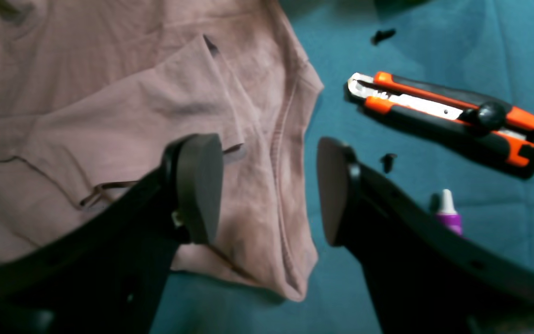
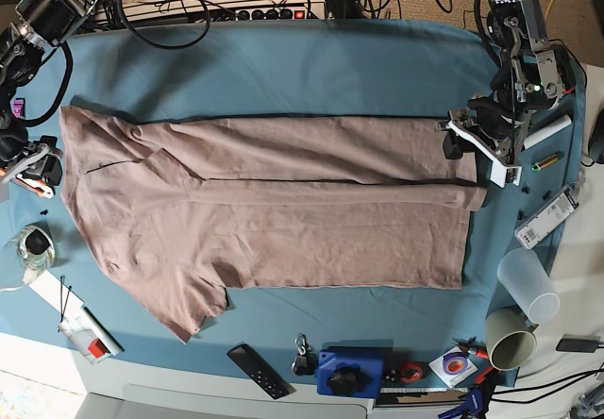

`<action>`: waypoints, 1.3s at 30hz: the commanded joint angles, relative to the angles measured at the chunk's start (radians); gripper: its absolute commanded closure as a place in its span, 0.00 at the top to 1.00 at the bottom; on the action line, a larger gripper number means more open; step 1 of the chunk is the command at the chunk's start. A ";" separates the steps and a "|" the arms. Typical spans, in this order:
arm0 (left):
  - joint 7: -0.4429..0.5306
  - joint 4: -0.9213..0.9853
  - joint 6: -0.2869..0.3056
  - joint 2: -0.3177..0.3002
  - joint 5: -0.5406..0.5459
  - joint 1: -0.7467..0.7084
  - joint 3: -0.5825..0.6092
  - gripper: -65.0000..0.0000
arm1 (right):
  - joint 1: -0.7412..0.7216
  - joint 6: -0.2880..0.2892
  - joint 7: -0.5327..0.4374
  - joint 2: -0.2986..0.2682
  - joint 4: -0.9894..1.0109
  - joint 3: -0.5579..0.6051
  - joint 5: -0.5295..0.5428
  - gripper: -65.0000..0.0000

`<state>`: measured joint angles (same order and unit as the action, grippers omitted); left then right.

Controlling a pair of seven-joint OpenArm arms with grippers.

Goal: Fold the T-shirt properly
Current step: 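Release the folded edge and raise both grippers, then grasp the folded shirt edges and drag the shirt toward the robot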

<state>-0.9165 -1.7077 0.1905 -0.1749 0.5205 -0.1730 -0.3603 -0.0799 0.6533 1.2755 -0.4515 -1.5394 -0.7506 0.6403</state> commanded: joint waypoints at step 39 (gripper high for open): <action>-0.079 0.002 -0.006 0.000 -0.010 -0.005 0.004 0.38 | -0.014 0.045 0.026 -0.022 0.515 0.016 0.184 0.50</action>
<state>-0.9436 -1.7081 0.1909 -0.1749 0.5247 -0.1688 -0.3607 -0.0937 0.7074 1.2530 -0.4629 -1.0222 -0.7372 0.8791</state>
